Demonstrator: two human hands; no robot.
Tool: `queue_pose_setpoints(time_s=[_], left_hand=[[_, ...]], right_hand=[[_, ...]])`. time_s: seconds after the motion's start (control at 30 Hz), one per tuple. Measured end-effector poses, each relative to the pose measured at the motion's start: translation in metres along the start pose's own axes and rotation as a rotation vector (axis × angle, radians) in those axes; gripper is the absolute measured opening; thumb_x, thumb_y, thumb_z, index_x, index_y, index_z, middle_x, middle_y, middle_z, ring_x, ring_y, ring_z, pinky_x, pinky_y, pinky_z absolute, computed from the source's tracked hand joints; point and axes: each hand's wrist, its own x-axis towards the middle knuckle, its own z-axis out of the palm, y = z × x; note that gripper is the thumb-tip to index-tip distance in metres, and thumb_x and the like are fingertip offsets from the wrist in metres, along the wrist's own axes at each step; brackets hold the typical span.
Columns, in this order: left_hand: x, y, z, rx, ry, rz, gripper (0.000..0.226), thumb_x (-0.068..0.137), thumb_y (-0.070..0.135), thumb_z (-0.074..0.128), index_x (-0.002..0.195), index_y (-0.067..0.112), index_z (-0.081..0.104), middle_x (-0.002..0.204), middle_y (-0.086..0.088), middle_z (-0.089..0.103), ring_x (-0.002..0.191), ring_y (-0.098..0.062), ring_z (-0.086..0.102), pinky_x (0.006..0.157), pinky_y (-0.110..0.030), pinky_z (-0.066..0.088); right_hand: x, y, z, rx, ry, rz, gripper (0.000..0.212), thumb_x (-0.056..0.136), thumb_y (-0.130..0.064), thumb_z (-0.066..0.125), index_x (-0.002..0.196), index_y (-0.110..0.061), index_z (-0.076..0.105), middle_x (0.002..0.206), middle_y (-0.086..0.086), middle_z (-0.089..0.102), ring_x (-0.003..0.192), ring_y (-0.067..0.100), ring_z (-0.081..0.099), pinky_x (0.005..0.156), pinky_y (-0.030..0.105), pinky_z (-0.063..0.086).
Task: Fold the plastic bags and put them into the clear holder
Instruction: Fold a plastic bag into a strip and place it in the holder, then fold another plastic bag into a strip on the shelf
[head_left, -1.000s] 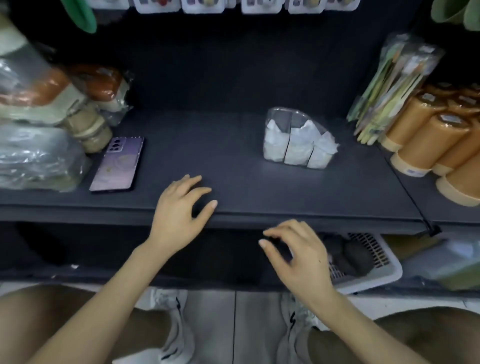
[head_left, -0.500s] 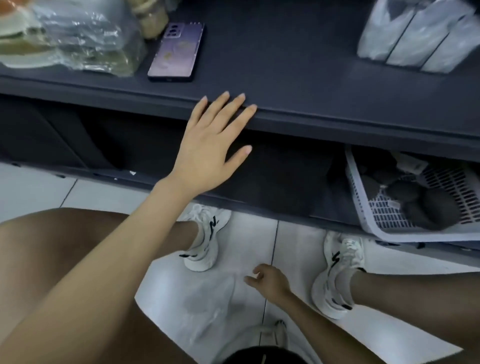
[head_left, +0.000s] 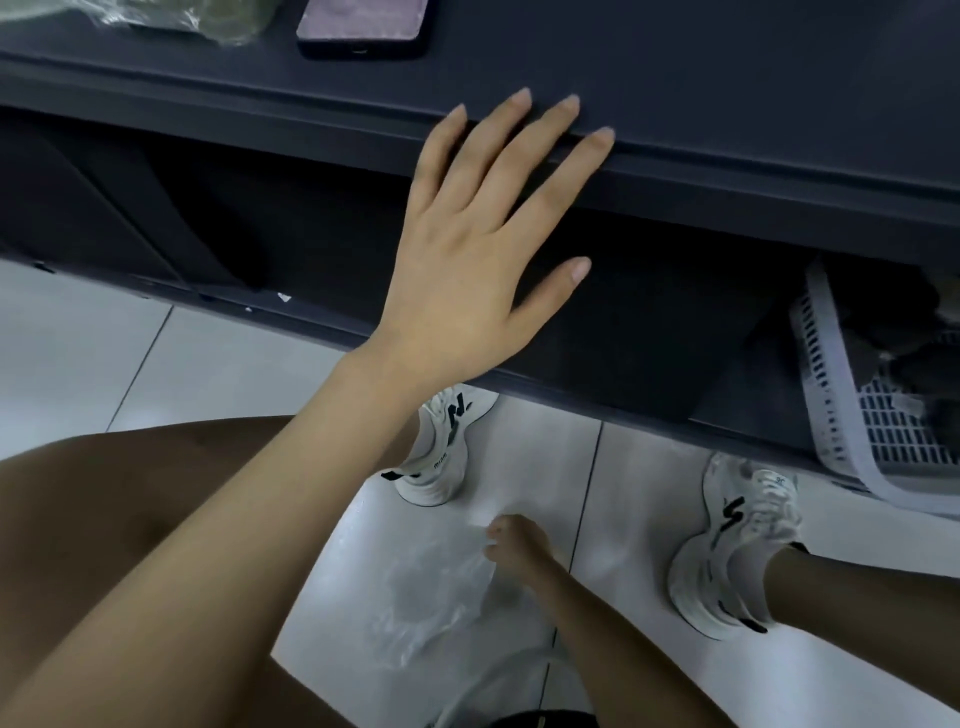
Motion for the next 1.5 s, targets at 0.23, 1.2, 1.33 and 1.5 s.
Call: queue_pose_setpoints(time_s=[0.23,1.2,1.33,1.5], left_hand=[[0.0,0.002,-0.001,0.025,-0.013,-0.007,0.058,0.094,0.041,0.052,0.142,0.01,0.045,0.146,-0.013,0.045,0.137,-0.033,0.037,0.115,-0.051,0.02],[0.054,0.08,-0.127,-1.116,-0.325,-0.407,0.038,0.081,0.048,0.058,0.107,0.024,0.069,0.107,0.013,0.07,0.102,0.004,0.062,0.09,-0.013,0.045],[0.083,0.083,-0.128,-1.027,-0.201,-0.35,0.05,0.077,0.068,0.056,0.12,0.043,0.054,0.124,0.024,0.055,0.118,0.009,0.048,0.099,-0.014,0.037],[0.117,0.102,-0.13,-0.654,-0.009,-0.122,0.054,0.078,0.071,0.047,0.107,0.031,0.068,0.108,0.017,0.058,0.106,-0.006,0.051,0.092,-0.015,0.033]], right_hand=[[-0.006,-0.001,-0.033,0.101,0.153,-0.006,0.023,0.089,-0.009,0.05,0.069,-0.006,0.061,0.076,0.01,0.062,0.077,0.022,0.06,0.067,0.025,0.046],[-0.379,-0.051,-0.314,0.429,0.794,-0.673,0.004,0.082,-0.016,0.074,0.079,-0.014,0.074,0.076,0.009,0.072,0.069,0.01,0.063,0.07,0.022,0.053],[-0.396,-0.044,-0.339,0.47,0.894,-0.571,0.009,0.082,-0.016,0.075,0.075,-0.009,0.074,0.054,-0.004,0.061,0.048,0.002,0.049,0.051,0.015,0.041],[-0.404,-0.04,-0.364,0.602,1.017,-0.489,0.017,0.082,-0.012,0.074,0.068,-0.004,0.07,0.049,-0.002,0.055,0.039,0.003,0.044,0.04,0.015,0.035]])
